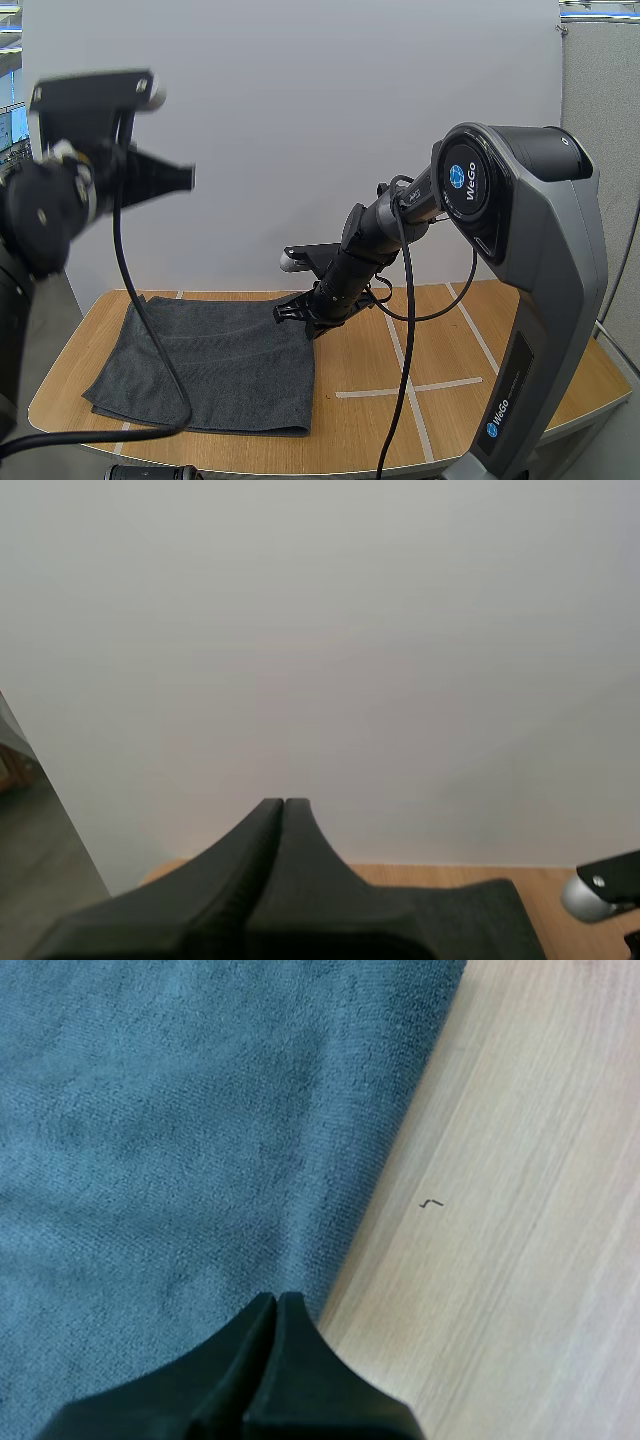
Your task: Fold the towel
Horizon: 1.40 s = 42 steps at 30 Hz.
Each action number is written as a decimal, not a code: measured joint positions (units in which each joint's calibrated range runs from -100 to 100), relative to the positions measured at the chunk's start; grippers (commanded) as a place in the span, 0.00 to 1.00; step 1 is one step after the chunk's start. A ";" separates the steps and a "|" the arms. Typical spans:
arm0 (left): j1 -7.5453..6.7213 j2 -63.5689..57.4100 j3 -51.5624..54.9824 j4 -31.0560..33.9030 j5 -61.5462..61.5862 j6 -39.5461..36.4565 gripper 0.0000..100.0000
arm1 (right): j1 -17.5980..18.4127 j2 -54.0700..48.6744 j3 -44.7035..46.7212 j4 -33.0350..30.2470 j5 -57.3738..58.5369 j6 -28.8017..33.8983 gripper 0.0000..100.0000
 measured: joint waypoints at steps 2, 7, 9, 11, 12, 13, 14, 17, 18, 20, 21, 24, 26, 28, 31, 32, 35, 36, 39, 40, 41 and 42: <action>0.00 -0.16 2.52 1.53 -0.07 -2.90 0.00 | 0.00 0.00 0.00 0.00 0.00 0.00 0.00; 0.00 -0.16 9.56 2.69 1.26 -6.49 0.00 | 0.00 0.00 0.00 0.00 0.00 0.00 0.00; 0.00 -0.16 9.72 2.69 1.26 -6.58 0.00 | 0.00 0.00 0.00 0.00 0.00 0.00 0.00; 0.00 -0.16 9.72 2.69 1.26 -6.58 0.00 | 0.00 0.00 0.00 0.00 0.00 0.00 0.00; 0.00 -0.16 9.72 2.69 1.26 -6.58 0.00 | 0.00 0.00 0.00 0.00 0.00 0.00 0.00; 0.00 -0.16 9.72 2.69 1.26 -6.58 0.00 | 0.00 0.00 0.00 0.00 0.00 0.00 0.00; 0.00 -0.16 9.72 2.69 1.26 -6.67 0.00 | 0.00 0.00 0.00 0.00 0.00 0.00 0.00; 0.00 -0.16 9.72 2.57 1.26 -6.77 0.00 | 0.00 0.00 0.00 0.00 0.00 0.00 0.00; 0.00 -0.16 9.72 2.57 1.26 -6.77 0.00 | 0.00 0.00 0.00 0.00 0.00 0.00 0.00; 0.00 -0.16 9.72 2.57 1.26 -6.77 0.00 | 0.00 0.00 0.00 0.00 0.00 0.00 0.00; 0.00 -0.16 9.72 2.46 1.26 -6.77 0.00 | 0.00 0.00 0.00 0.00 0.00 0.00 0.00; 0.00 -0.16 9.72 2.06 1.26 -6.77 0.00 | 0.00 0.00 0.00 0.00 0.00 0.00 0.00; 0.00 -0.16 9.72 2.43 -0.69 -6.77 0.00 | 0.00 0.00 0.00 0.00 0.00 0.00 0.00; 0.00 -0.16 9.72 3.28 -2.08 -6.67 0.00 | 0.00 0.00 0.00 0.00 0.00 0.00 0.00; 0.00 -0.16 9.72 3.58 -3.96 -6.67 0.00 | 0.00 0.00 0.00 0.00 0.00 0.00 0.00; 0.00 -0.16 9.72 3.81 -5.56 -6.67 0.00 | 0.00 0.00 0.00 0.00 0.00 0.00 0.00; 0.00 -0.16 9.72 3.81 -5.93 -6.67 0.00 | 0.00 0.00 0.00 0.00 0.00 0.00 0.00; 0.00 -0.16 9.72 3.81 -5.93 -6.67 0.00 | 0.00 0.00 0.00 0.00 0.00 0.00 0.00; 0.00 -0.16 9.72 3.81 -5.93 -6.67 0.00 | 0.00 0.00 0.00 0.00 0.00 0.00 0.00; 0.00 -0.16 9.72 3.81 -5.93 -6.67 0.00 | 0.00 0.00 0.00 0.00 0.00 0.00 0.00; 0.00 -0.16 9.72 3.81 -5.93 -6.67 0.00 | 0.00 0.00 0.00 0.00 0.00 0.00 0.00; 0.00 -0.16 9.72 3.81 -5.93 -6.67 0.00 | 0.00 0.00 0.00 0.00 0.00 0.00 0.00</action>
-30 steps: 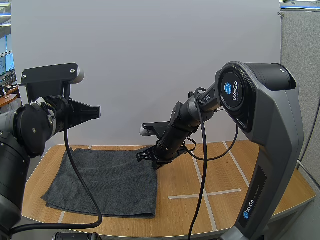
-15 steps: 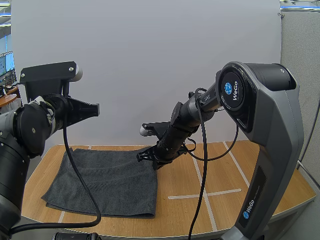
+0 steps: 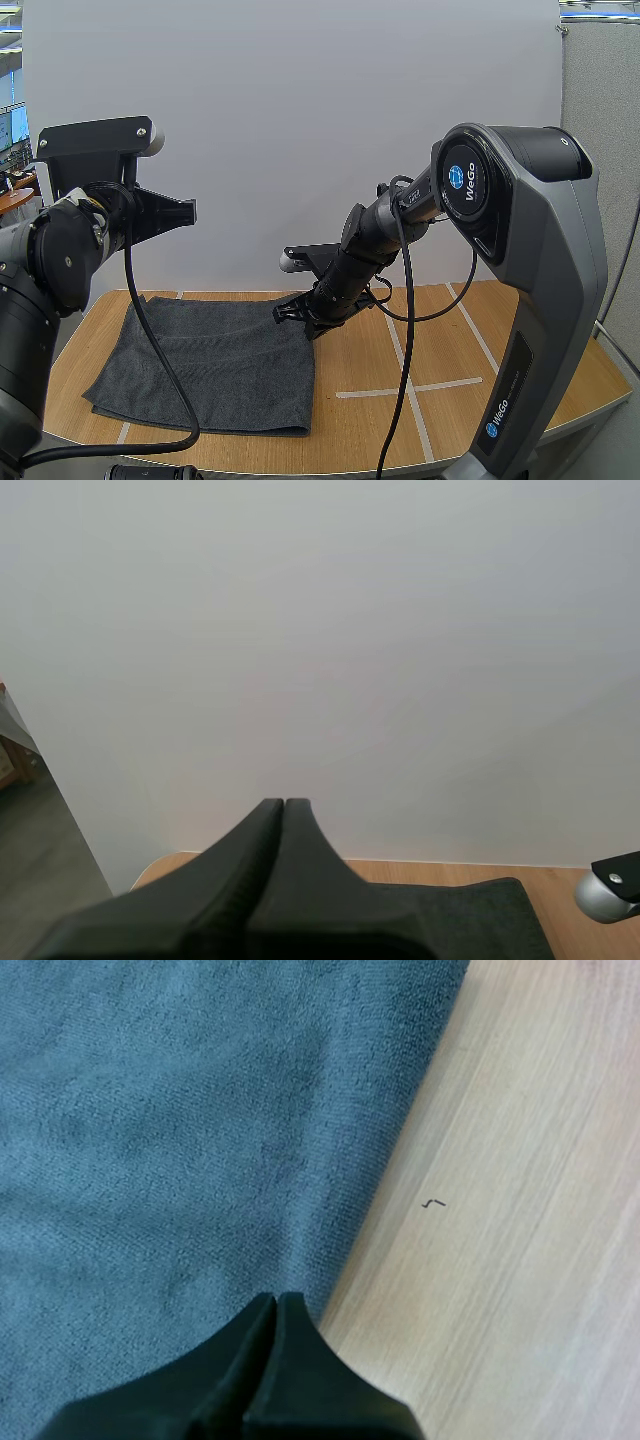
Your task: Fold the towel
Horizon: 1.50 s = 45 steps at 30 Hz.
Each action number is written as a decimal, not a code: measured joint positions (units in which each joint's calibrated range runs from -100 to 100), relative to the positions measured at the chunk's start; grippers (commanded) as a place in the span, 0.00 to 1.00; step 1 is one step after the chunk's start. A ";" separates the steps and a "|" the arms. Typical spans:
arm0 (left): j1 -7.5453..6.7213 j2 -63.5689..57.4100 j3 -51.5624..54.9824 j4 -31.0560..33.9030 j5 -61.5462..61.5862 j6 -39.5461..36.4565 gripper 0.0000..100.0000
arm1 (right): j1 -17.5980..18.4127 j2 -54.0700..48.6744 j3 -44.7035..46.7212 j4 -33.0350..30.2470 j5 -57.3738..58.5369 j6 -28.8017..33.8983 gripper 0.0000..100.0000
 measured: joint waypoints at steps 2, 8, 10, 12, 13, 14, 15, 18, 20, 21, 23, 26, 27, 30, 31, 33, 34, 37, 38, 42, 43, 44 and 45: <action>0.00 0.00 0.00 0.00 0.00 0.00 0.00 | 0.00 0.00 0.00 0.00 0.00 0.00 0.00; 0.00 0.00 0.00 0.00 0.00 0.00 0.00 | 0.00 0.00 0.00 0.00 0.00 0.00 0.00; 0.00 0.00 0.00 0.00 0.00 0.00 0.00 | 0.00 0.00 0.00 0.00 0.00 0.00 0.00; 0.00 0.00 0.00 0.00 0.00 0.00 0.00 | 0.00 0.00 0.00 0.00 0.00 0.00 0.00; 0.00 0.00 0.00 0.00 0.00 0.00 0.00 | 0.00 0.00 0.00 0.00 0.00 0.00 0.00; 0.00 0.00 0.00 0.00 0.00 0.00 0.00 | 0.00 0.00 0.00 0.00 0.00 0.00 0.00; 0.00 0.00 0.00 0.00 0.00 0.00 0.00 | 0.00 0.00 0.00 0.14 0.00 0.00 0.00; 0.00 0.00 0.00 0.00 0.00 0.00 0.00 | 0.00 0.00 0.00 0.68 -0.92 0.00 0.00; 0.00 0.00 0.00 0.00 0.00 0.00 0.00 | 0.00 0.00 0.00 0.80 -1.28 0.00 0.00; 0.00 0.00 0.00 0.00 0.00 0.00 0.00 | 0.00 0.00 0.00 0.78 -1.28 0.00 0.00; 0.00 0.00 0.00 0.00 0.00 0.00 0.00 | 0.00 0.00 0.00 0.78 -1.28 0.00 0.00; 0.00 0.00 0.00 0.00 0.00 0.00 0.00 | 0.00 0.00 0.00 0.78 -1.28 0.00 0.00; 0.00 0.00 0.00 0.00 0.00 0.00 0.00 | 0.00 0.00 0.00 0.78 -1.28 0.00 0.00; 0.00 0.00 0.00 0.00 0.00 0.00 0.00 | 0.00 0.00 0.00 0.07 -1.28 0.00 0.00; 0.00 0.00 0.00 0.00 0.00 0.00 0.00 | 0.00 0.00 0.00 -0.57 -1.28 0.00 0.00; 0.00 0.00 0.00 0.00 0.00 0.00 0.00 | 0.00 0.00 0.00 -1.62 -1.07 0.00 0.00; 0.00 0.00 0.00 0.00 0.00 0.00 0.00 | 0.00 0.00 0.00 -2.53 -0.92 0.00 0.00; 0.00 0.00 0.00 0.00 0.00 0.00 0.00 | 0.00 0.00 0.00 -5.33 -0.72 0.00 0.01; 0.00 0.00 0.00 0.00 0.00 0.00 0.00 | 0.00 0.00 0.00 -6.44 -0.56 0.00 0.12; 0.00 0.00 0.00 0.00 0.00 0.00 0.00 | 0.00 0.00 0.00 -8.75 0.75 0.00 0.83; 0.00 0.00 0.00 0.00 0.00 0.00 0.00 | 0.00 0.00 0.00 -9.03 1.16 0.00 1.00; 0.00 0.00 0.00 0.00 0.00 0.00 0.00 | 0.00 0.00 0.00 -9.03 1.39 0.00 1.00; 0.00 0.00 0.00 0.00 0.00 0.00 0.00 | 0.00 0.00 0.00 -9.03 1.60 0.09 1.00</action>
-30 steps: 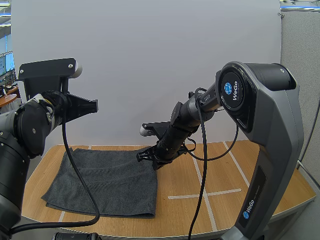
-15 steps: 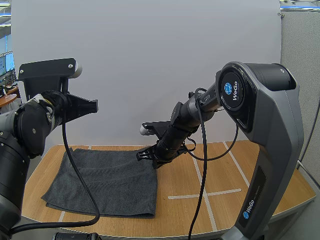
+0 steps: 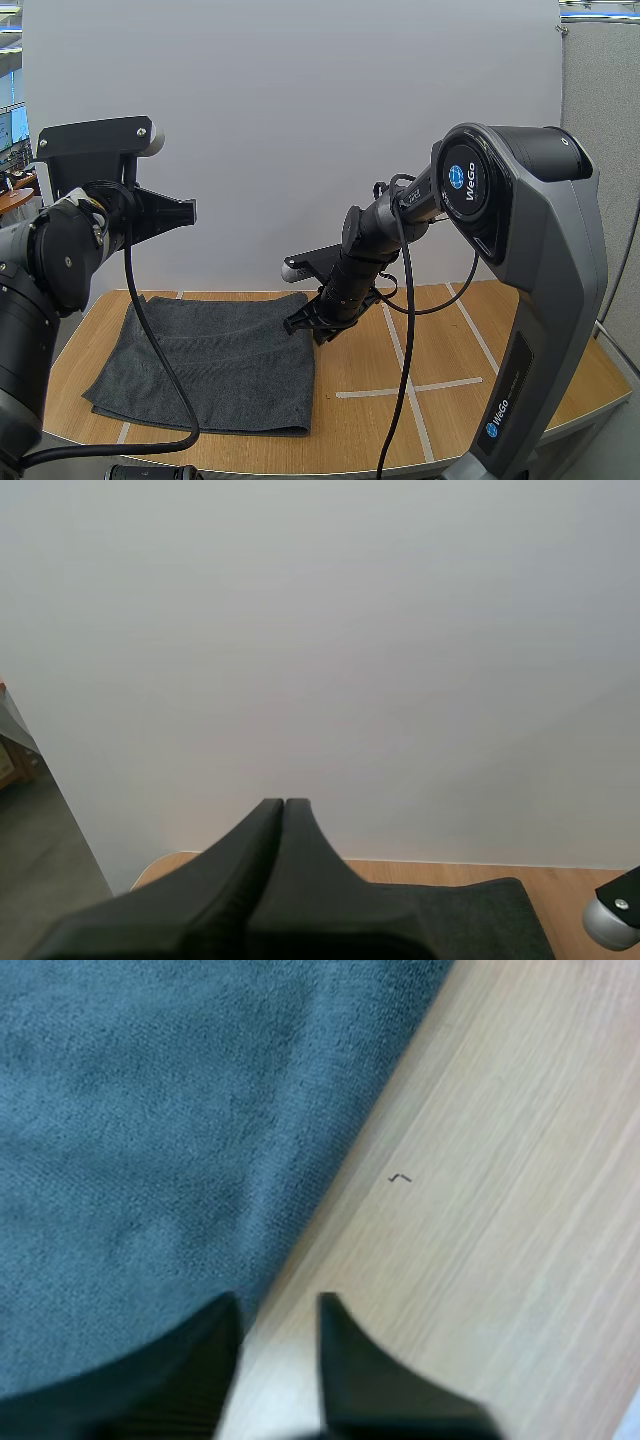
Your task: Fold the towel
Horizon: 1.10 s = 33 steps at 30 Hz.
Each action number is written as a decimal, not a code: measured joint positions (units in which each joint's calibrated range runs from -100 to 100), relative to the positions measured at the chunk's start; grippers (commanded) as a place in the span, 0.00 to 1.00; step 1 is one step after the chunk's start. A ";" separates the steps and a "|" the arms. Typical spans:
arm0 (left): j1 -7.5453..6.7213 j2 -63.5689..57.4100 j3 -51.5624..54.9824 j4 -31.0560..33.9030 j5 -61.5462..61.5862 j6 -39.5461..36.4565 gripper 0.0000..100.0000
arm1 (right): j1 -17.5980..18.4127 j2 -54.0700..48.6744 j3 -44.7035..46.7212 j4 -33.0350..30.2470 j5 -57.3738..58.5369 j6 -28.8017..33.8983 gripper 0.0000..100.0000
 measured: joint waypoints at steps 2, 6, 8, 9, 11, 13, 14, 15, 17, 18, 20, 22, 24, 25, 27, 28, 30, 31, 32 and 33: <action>0.00 0.00 0.00 0.00 0.00 0.00 0.00 | 0.00 0.00 0.00 0.00 0.39 0.00 1.00; 0.00 0.00 0.00 0.00 0.00 0.00 0.00 | -0.21 0.00 0.00 2.97 1.08 1.57 1.00; 0.00 0.00 0.00 0.00 0.00 0.08 0.00 | -1.38 0.00 0.00 7.43 1.44 0.52 1.00; 0.00 0.00 0.00 0.00 0.00 0.47 0.00 | -1.84 0.00 0.00 8.96 1.66 -0.27 1.00; 0.00 0.00 0.00 0.00 0.00 0.85 0.00 | -3.22 0.00 0.00 12.79 2.71 -2.49 1.00; 0.00 0.00 0.00 0.00 0.00 0.85 0.00 | -6.80 0.13 0.00 22.56 7.93 -9.53 1.00; 0.00 0.00 0.00 0.00 0.00 0.85 0.00 | -7.64 0.52 0.00 24.65 9.15 -11.58 1.00; 0.00 0.00 0.00 0.00 0.00 0.85 0.00 | -8.03 1.03 0.00 25.60 9.38 -12.98 1.00; 0.00 0.00 0.00 0.00 0.00 0.85 0.00 | -8.39 2.07 0.00 26.65 9.76 -14.64 1.00; 0.00 0.00 0.00 0.00 0.00 0.85 0.00 | -8.39 2.50 0.00 26.93 10.02 -14.95 1.00; 0.00 0.00 0.00 0.00 0.00 0.85 0.00 | -8.40 3.19 0.00 27.59 10.54 -15.73 1.00; 0.00 0.00 0.00 0.00 -0.08 0.85 0.00 | -8.40 3.81 0.00 28.51 10.81 -16.62 1.00; 0.00 0.00 0.00 0.10 -0.08 0.85 0.00 | -8.40 4.47 0.00 29.70 11.20 -17.56 1.00; 0.00 0.00 0.00 0.10 -0.08 0.85 0.00 | -8.40 4.48 0.00 30.14 11.21 -17.74 1.00; 0.00 0.00 0.00 0.35 -0.08 0.85 0.00 | -8.40 5.20 0.00 30.98 11.71 -18.57 1.00; 0.00 0.00 0.00 1.70 -0.08 0.85 0.00 | -8.40 5.88 0.00 32.59 12.64 -19.74 1.00; 0.24 0.00 0.00 4.04 -0.08 0.95 0.00 | -8.40 7.58 0.00 35.93 13.24 -22.57 1.00; 0.49 0.00 0.00 4.36 -0.08 0.95 0.00 | -8.40 8.65 0.00 36.87 13.24 -23.41 1.00; 0.88 0.00 0.00 4.91 -0.08 0.95 0.00 | -8.40 9.66 0.00 37.55 13.24 -24.05 1.00; 1.12 0.00 0.00 5.23 -0.08 0.95 0.00 | -8.40 10.28 0.00 37.82 13.24 -24.51 1.00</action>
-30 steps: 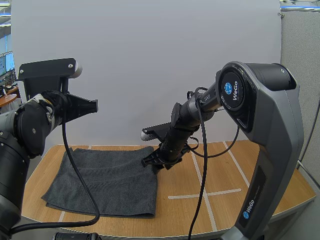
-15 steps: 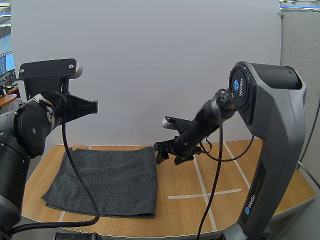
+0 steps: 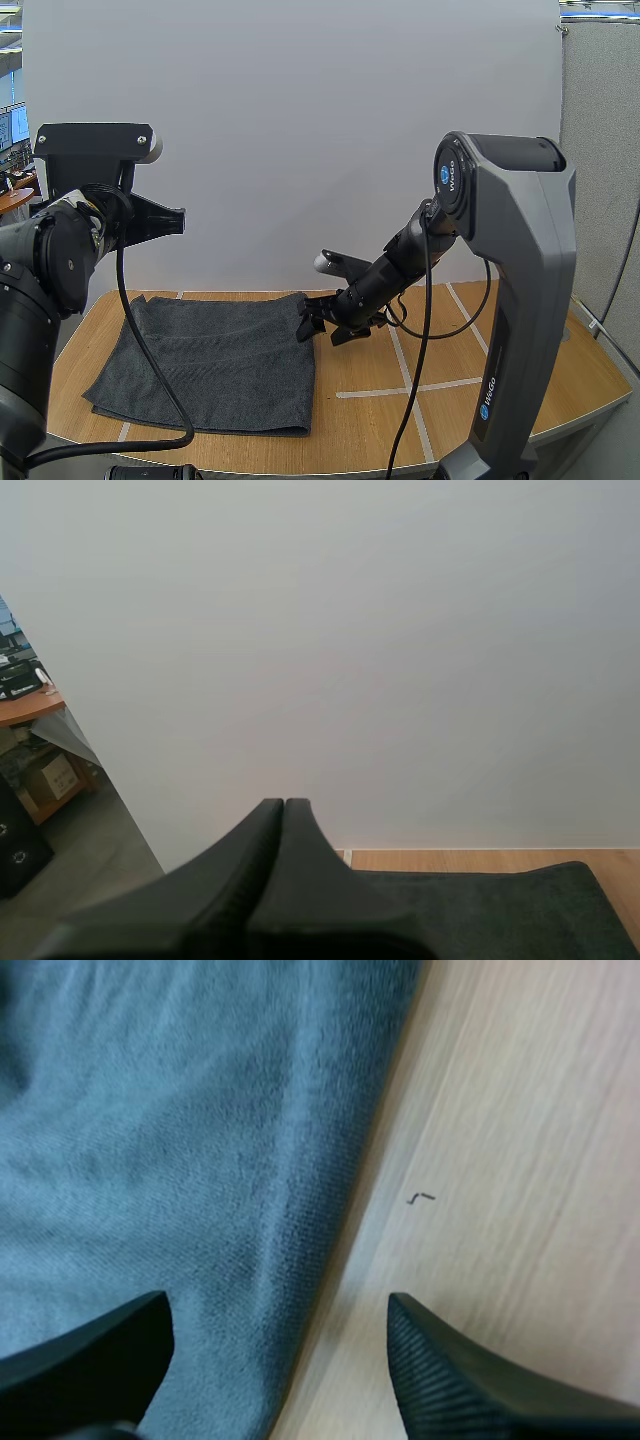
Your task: Fold the towel
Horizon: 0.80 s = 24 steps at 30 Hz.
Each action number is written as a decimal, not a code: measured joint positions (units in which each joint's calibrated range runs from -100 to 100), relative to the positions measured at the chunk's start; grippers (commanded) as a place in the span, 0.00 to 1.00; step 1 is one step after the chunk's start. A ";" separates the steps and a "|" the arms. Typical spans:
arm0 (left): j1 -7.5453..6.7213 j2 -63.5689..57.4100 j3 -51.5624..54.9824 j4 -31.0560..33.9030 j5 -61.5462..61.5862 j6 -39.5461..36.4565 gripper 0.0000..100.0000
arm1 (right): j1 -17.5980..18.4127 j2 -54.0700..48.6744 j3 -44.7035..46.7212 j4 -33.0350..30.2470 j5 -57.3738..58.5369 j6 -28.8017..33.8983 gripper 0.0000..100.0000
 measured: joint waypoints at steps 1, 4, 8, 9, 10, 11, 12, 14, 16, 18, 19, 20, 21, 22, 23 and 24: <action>0.26 0.00 0.00 0.51 0.00 0.00 0.00 | 0.00 0.28 0.00 0.31 0.00 -0.11 1.00; 0.49 0.00 0.00 0.51 0.00 0.00 0.00 | 0.07 1.59 0.00 1.40 1.04 -1.25 1.00; 0.49 0.00 0.00 0.51 0.00 0.20 0.00 | 1.31 2.11 -0.12 2.79 1.52 -2.50 1.00; 0.49 0.00 0.00 0.51 0.00 0.20 0.00 | 1.56 2.11 -0.12 2.79 1.52 -2.60 1.00; 0.49 0.00 0.00 0.51 0.00 0.20 0.00 | 1.70 2.11 -0.12 2.91 1.52 -2.61 1.00; 0.49 0.00 0.00 0.51 0.00 0.20 0.00 | 1.79 2.11 -0.12 2.91 1.52 -2.70 1.00; 0.49 0.00 0.00 0.51 0.00 0.20 0.00 | 2.17 2.11 -0.12 3.18 1.52 -2.69 1.00; 0.49 0.00 0.00 0.51 0.00 0.20 0.00 | 3.03 2.11 -0.12 3.68 1.52 -3.04 1.00; 0.49 0.00 0.00 0.51 0.00 0.20 0.00 | 3.46 2.11 -0.12 3.77 1.36 -3.05 1.00; 0.49 0.00 0.00 0.51 0.00 0.20 0.00 | 3.61 2.11 -0.12 3.92 1.36 -3.05 1.00; 0.49 0.00 0.00 0.51 0.00 0.20 0.00 | 3.62 2.11 -0.12 4.04 1.36 -3.05 1.00; 0.49 0.00 0.00 0.51 0.00 0.20 0.00 | 3.69 2.11 -0.12 4.01 1.36 -3.05 1.00; 0.49 0.00 0.00 0.51 0.00 0.20 0.00 | 3.69 2.11 -0.12 4.01 1.36 -3.21 1.00; 0.49 0.00 0.00 0.51 0.00 0.20 0.00 | 3.69 2.11 -0.12 4.01 1.36 -3.34 0.97; 0.49 0.00 0.00 0.51 0.00 0.20 0.00 | 3.69 2.11 -0.12 4.01 1.36 -3.39 0.89; 0.49 0.00 0.00 0.51 0.00 0.20 0.00 | 3.69 2.11 -0.12 4.01 1.36 -3.39 0.82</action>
